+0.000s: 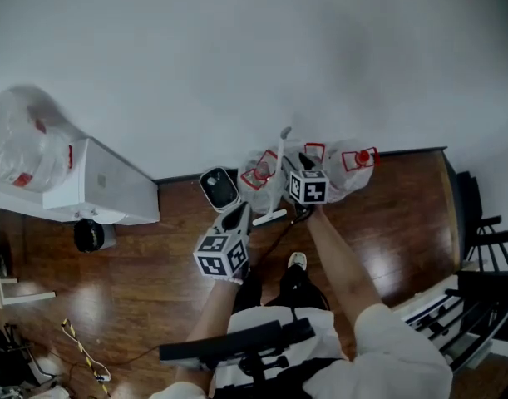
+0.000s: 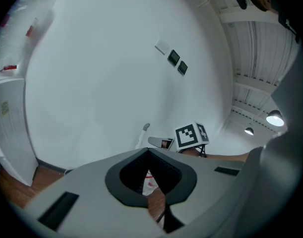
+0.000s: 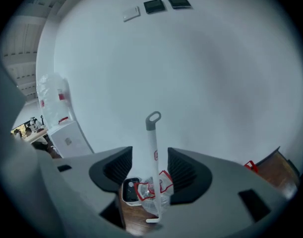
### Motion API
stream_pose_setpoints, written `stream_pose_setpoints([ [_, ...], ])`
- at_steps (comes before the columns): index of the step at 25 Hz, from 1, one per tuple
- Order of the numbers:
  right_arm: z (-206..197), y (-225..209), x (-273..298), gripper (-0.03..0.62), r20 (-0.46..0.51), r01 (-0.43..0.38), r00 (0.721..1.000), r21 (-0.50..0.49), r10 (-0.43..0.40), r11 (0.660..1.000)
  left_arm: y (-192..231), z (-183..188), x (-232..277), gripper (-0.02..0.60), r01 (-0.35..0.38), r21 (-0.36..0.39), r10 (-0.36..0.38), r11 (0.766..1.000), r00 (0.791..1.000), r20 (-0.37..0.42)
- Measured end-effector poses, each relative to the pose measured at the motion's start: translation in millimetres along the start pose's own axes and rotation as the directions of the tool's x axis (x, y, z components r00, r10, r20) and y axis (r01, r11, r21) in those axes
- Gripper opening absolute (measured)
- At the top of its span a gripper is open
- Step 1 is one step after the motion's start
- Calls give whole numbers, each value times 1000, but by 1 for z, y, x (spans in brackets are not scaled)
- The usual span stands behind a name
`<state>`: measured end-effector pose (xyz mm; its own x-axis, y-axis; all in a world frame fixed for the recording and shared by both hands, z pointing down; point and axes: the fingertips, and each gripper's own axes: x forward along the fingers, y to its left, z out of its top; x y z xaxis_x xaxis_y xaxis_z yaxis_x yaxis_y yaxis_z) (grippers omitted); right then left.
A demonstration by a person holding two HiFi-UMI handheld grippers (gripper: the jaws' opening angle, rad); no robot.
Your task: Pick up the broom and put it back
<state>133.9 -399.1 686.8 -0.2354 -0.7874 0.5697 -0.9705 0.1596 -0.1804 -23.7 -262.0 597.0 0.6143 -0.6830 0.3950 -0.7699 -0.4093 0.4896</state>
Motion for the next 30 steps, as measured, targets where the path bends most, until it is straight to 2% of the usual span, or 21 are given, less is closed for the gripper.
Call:
stream_pose_setpoints([
  [7, 0, 2, 64, 254, -40, -15, 999, -54, 13, 998, 12, -27, 2, -12, -55, -34, 54, 998, 998, -36],
  [13, 1, -1, 83, 228, -31, -6, 1000, -86, 4, 996, 14, -41, -4, -12, -73, -41, 70, 997, 996, -58],
  [15, 3, -1, 82, 162, -21, -7, 1000, -95, 5, 995, 15, -43, -5, -12, -77, -43, 74, 996, 995, -61],
  [17, 1, -3, 80, 132, -25, -8, 1000, -91, 6, 996, 16, -45, -5, -12, -82, -47, 79, 996, 995, -62],
  [25, -10, 0, 46, 129, -64, -51, 997, -82, 45, 995, 11, -33, -1, -12, -73, -54, 72, 996, 997, -34],
  [30, -21, -1, 4, 129, -103, -80, 992, -101, 70, 992, 4, -18, 4, -12, -54, -43, 54, 998, 999, -2],
])
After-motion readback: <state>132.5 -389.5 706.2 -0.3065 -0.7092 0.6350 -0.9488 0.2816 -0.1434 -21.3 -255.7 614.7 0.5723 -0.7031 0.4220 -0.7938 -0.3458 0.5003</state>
